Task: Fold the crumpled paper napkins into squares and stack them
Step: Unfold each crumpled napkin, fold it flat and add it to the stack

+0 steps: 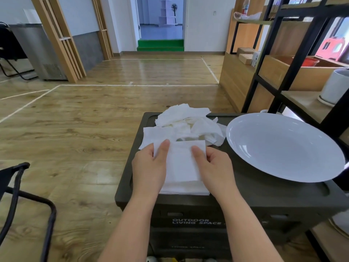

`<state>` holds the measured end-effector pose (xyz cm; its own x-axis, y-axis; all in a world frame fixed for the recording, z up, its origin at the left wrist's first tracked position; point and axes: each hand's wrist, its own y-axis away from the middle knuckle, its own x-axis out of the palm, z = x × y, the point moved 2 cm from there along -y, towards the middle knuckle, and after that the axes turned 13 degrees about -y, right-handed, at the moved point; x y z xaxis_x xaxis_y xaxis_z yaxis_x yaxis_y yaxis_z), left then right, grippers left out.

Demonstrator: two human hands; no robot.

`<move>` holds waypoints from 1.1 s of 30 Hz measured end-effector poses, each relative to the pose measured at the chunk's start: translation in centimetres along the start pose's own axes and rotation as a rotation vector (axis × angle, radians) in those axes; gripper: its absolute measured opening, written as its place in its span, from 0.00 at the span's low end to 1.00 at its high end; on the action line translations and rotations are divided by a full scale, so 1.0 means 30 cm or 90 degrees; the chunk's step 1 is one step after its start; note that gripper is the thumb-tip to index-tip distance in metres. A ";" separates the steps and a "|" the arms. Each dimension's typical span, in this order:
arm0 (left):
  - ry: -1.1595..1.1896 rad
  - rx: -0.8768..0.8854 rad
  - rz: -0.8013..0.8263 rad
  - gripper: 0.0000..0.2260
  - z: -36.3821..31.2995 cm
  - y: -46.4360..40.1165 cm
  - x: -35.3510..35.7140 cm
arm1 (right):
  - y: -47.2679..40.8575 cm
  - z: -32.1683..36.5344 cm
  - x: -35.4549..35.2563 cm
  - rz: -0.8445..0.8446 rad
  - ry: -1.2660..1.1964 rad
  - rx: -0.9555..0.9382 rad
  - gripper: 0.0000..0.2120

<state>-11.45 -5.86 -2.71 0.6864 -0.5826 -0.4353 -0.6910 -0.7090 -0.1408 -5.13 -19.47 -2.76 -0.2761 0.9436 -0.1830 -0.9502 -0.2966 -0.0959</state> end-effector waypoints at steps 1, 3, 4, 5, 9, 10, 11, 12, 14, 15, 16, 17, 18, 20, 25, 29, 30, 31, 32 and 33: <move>-0.027 0.001 0.006 0.24 0.001 -0.001 -0.001 | -0.001 -0.006 0.000 0.002 0.013 0.007 0.22; -0.116 0.017 0.025 0.23 0.006 -0.003 -0.004 | -0.001 -0.019 -0.005 0.003 0.049 0.027 0.22; -0.162 0.028 0.036 0.23 0.009 -0.005 -0.009 | 0.000 -0.024 -0.009 0.003 0.079 0.035 0.22; -0.199 0.038 0.042 0.24 0.018 -0.011 -0.011 | 0.002 -0.027 -0.014 0.004 0.115 0.037 0.21; -0.257 0.049 0.035 0.21 0.052 -0.033 -0.020 | 0.000 -0.028 -0.027 -0.004 0.196 0.035 0.22; -0.265 0.047 0.033 0.19 0.055 -0.035 -0.023 | -0.001 -0.028 -0.030 -0.005 0.212 0.035 0.22; -0.273 0.048 0.033 0.19 0.058 -0.036 -0.025 | -0.002 -0.030 -0.033 -0.004 0.230 0.035 0.21; -0.279 0.053 0.036 0.18 0.061 -0.037 -0.026 | -0.003 -0.032 -0.034 -0.002 0.248 0.035 0.21; -0.287 0.057 0.047 0.17 0.069 -0.040 -0.026 | -0.004 -0.038 -0.032 0.004 0.276 0.038 0.21; -0.293 0.057 0.051 0.16 0.072 -0.041 -0.025 | -0.004 -0.042 -0.030 0.005 0.288 0.038 0.20; -0.304 0.056 0.053 0.16 0.075 -0.042 -0.023 | -0.003 -0.044 -0.026 0.001 0.304 0.034 0.20; -0.320 0.056 0.054 0.16 0.076 -0.042 -0.021 | -0.002 -0.045 -0.024 -0.006 0.323 0.027 0.19; -0.338 0.057 0.054 0.16 0.076 -0.042 -0.020 | -0.001 -0.046 -0.022 -0.011 0.340 0.018 0.19; -0.364 0.053 0.056 0.15 0.077 -0.042 -0.015 | 0.000 -0.047 -0.019 -0.007 0.357 0.013 0.18; -0.400 0.040 0.073 0.14 0.081 -0.033 -0.009 | -0.002 -0.051 -0.025 0.008 0.372 0.035 0.17; -0.428 0.038 0.076 0.14 0.072 -0.027 -0.010 | 0.002 -0.050 -0.022 0.018 0.404 0.049 0.17; -0.436 0.037 0.078 0.14 0.071 -0.025 -0.009 | 0.004 -0.052 -0.020 0.014 0.410 0.049 0.17; -0.442 0.035 0.080 0.14 0.070 -0.024 -0.009 | 0.005 -0.052 -0.019 0.009 0.415 0.050 0.17; -0.448 0.031 0.084 0.15 0.068 -0.023 -0.008 | 0.008 -0.053 -0.017 0.005 0.420 0.052 0.17; -0.454 0.027 0.087 0.15 0.067 -0.023 -0.007 | 0.010 -0.054 -0.016 0.001 0.423 0.054 0.17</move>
<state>-11.58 -4.45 -4.32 0.2885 -0.2532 -0.9234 -0.7784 -0.6236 -0.0722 -5.05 -20.24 -4.27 -0.1555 0.6437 -0.7493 -0.9655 -0.2593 -0.0224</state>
